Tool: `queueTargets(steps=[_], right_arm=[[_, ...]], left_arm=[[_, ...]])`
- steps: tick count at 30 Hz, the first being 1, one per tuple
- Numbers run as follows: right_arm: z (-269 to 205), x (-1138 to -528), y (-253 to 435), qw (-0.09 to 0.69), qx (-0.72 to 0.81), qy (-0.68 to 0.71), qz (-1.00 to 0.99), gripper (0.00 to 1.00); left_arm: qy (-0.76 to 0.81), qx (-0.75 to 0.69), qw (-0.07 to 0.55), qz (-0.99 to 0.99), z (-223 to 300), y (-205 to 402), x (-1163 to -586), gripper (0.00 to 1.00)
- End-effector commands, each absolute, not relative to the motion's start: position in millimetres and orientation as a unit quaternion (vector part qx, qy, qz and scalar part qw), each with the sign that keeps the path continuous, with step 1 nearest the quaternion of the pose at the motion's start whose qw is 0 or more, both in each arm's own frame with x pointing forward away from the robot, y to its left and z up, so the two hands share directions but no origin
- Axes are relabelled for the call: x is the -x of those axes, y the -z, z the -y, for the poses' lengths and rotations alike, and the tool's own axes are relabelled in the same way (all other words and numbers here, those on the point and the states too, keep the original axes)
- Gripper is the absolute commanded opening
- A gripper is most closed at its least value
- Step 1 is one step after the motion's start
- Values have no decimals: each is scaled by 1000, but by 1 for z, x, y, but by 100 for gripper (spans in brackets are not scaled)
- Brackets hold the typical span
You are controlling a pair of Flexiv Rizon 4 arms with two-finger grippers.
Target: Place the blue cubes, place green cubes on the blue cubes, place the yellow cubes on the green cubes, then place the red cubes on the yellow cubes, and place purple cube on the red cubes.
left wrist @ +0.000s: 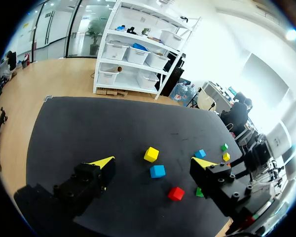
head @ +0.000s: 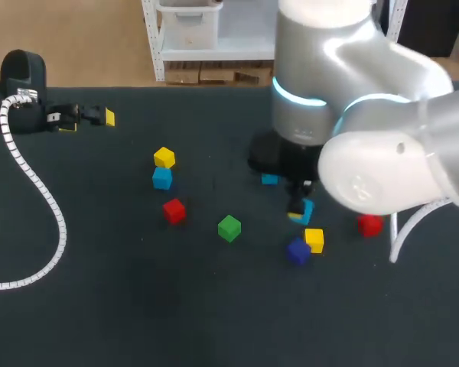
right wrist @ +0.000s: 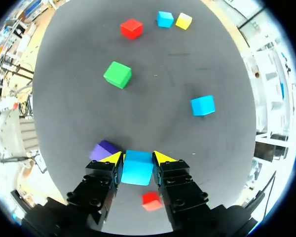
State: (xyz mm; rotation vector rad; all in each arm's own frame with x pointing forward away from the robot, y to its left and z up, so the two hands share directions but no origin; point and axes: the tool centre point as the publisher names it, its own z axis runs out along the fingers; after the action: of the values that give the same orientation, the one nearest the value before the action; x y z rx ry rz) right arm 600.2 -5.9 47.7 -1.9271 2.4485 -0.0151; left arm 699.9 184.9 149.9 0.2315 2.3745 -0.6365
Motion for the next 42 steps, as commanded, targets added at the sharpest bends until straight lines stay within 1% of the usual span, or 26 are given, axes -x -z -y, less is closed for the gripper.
queueTargets(steps=[1, 6, 8, 11, 19, 32, 42], right_arm=[[19, -620, -44, 21, 634, -5, -773, 0], [23, -647, -36, 43, 694, 22, -719, 0], [20, -655, -35, 45, 716, 3, -697, 0], [17, -668, -26, 37, 733, 24, -679, 0], [10, -685, -17, 8, 776, 27, -630, 0], [5, -720, -17, -9, 767, 13, -641, 0], [4, -728, -6, -19, 765, 8, -644, 0]], left_arm=[[243, -88, 330, -908, -185, -150, -700, 100], [243, -88, 330, -908, -185, -150, -700, 100], [243, -88, 330, -908, -185, -150, -700, 100], [243, -88, 330, -908, -185, -150, -700, 100], [243, -88, 330, -908, -185, -150, -700, 100], [243, -88, 330, -908, -185, -150, -700, 100], [243, -88, 330, -908, -185, -150, -700, 100]])
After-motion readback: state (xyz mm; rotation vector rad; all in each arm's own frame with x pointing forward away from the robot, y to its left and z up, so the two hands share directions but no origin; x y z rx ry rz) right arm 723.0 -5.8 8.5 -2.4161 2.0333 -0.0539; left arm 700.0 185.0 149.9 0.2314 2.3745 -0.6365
